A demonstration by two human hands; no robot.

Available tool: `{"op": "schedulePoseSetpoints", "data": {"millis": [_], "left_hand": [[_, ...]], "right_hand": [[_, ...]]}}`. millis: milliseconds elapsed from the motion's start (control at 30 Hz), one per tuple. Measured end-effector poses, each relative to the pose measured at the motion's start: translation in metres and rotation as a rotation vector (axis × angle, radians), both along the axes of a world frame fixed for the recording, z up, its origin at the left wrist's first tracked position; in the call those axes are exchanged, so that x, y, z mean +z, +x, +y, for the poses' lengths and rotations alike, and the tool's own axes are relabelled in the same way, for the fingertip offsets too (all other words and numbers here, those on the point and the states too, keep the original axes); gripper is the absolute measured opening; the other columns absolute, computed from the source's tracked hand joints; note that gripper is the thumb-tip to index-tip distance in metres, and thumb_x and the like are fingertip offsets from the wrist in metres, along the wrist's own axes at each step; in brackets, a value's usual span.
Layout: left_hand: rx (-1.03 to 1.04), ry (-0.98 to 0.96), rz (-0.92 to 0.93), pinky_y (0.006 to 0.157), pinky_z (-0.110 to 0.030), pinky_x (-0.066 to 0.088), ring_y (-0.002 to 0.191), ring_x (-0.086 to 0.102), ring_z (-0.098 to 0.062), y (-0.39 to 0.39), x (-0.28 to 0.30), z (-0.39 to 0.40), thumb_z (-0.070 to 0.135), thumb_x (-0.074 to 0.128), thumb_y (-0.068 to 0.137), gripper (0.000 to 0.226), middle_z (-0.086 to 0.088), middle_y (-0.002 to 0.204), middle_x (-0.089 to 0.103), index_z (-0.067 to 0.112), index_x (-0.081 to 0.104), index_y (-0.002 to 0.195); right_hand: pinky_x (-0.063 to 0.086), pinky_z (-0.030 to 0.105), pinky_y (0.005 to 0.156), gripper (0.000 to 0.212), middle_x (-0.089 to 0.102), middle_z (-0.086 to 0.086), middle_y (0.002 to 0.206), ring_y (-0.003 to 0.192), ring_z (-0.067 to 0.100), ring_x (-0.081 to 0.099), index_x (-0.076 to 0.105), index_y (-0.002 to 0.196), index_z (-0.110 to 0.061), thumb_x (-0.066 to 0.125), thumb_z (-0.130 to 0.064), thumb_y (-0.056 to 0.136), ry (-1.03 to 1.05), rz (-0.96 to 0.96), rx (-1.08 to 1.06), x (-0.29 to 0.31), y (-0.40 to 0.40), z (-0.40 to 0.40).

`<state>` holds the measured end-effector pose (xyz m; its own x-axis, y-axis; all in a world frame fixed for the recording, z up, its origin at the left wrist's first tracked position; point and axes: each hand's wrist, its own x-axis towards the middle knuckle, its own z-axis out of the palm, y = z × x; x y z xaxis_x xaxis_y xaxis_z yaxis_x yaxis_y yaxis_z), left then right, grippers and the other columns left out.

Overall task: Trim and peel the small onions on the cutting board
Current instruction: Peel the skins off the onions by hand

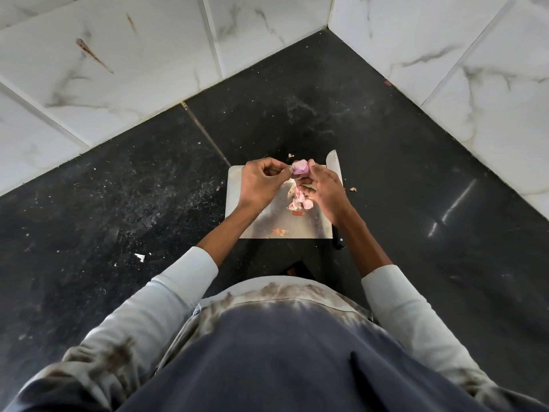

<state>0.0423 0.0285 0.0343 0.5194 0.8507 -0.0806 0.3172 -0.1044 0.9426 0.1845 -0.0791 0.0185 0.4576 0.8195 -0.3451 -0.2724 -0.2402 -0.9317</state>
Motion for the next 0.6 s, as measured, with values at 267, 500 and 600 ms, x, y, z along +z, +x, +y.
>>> {"op": "schedulePoseSetpoints", "data": {"millis": [267, 500, 600], "left_hand": [[0.052, -0.027, -0.007, 0.074, -0.021, 0.063, 0.078, 0.077, -0.009, 0.005, 0.003, -0.004, 0.026, 0.086, 0.089, 0.016, 0.004, 0.086, 0.080, 0.012, 0.083, 0.097], [0.057, -0.007, -0.028, 0.072, -0.016, 0.060, 0.078, 0.076, -0.007, 0.007, 0.003, -0.010, 0.025, 0.085, 0.091, 0.017, 0.003, 0.088, 0.080, 0.010, 0.083, 0.098], [0.043, -0.001, -0.058, 0.071, -0.015, 0.059, 0.076, 0.076, -0.006, 0.009, 0.006, -0.014, 0.023, 0.086, 0.090, 0.016, 0.003, 0.086, 0.080, 0.009, 0.083, 0.097]], "right_hand": [[0.060, 0.039, 0.103, 0.045, 0.078, 0.007, 0.121, 0.108, 0.021, 0.077, 0.062, 0.136, -0.010, 0.072, -0.038, 0.101, 0.004, -0.113, -0.018, -0.005, -0.002, 0.007], [0.050, 0.042, 0.117, 0.037, 0.075, 0.013, 0.128, 0.126, 0.026, 0.070, 0.069, 0.128, -0.004, 0.063, -0.034, 0.107, 0.073, 0.039, -0.038, -0.006, -0.005, 0.006], [0.048, 0.041, 0.119, 0.031, 0.076, 0.014, 0.123, 0.127, 0.027, 0.069, 0.075, 0.116, -0.007, 0.054, -0.030, 0.112, 0.094, 0.146, -0.065, -0.004, -0.008, 0.003]]}}
